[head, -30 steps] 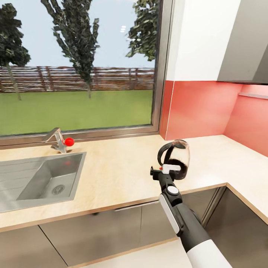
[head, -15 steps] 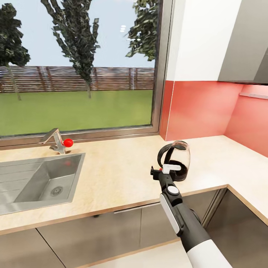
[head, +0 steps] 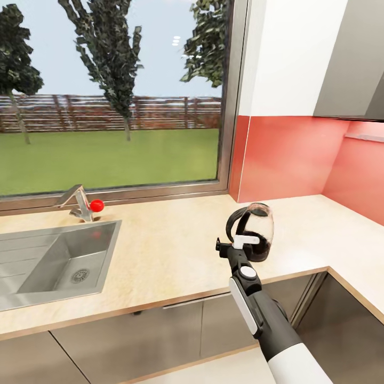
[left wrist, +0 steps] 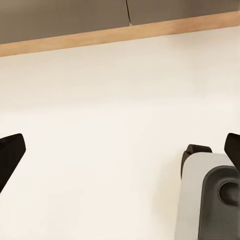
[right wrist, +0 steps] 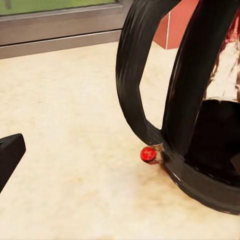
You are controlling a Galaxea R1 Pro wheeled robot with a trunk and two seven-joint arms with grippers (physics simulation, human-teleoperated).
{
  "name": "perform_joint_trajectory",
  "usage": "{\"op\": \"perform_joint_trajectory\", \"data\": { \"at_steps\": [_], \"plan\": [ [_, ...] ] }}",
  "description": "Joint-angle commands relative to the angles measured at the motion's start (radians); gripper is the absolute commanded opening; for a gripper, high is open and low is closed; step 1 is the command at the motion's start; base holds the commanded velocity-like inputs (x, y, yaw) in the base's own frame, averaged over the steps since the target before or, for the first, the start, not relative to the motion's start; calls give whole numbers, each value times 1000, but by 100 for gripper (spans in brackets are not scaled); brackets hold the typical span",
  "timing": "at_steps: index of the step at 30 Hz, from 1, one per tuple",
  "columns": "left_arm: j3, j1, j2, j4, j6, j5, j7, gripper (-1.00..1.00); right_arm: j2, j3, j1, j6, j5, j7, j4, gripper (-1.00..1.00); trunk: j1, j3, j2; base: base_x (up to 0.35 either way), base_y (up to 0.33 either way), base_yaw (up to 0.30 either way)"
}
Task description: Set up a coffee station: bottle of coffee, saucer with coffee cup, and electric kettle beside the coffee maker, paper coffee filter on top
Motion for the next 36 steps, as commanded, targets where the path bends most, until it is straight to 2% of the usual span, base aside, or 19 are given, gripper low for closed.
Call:
{"op": "perform_joint_trajectory", "data": {
  "at_steps": [1,15,23,36],
  "plan": [
    [7,1,0,-2,1,5,-10,100,0,3,-1,4,-8,-8,-1,100,0,-1,-1,7,0,0],
    [6,1,0,-1,0,5,-11,100,8,2,-1,6,-8,-19,-2,100,0,-1,-1,23,0,0],
    [6,1,0,-1,0,6,-11,100,12,6,-2,5,-14,-134,-7,100,0,-1,-1,4,0,0],
    [4,1,0,-1,-1,6,-11,100,12,7,-1,5,-14,-152,-6,100,0,-1,-1,0,100,0]
  ]
}}
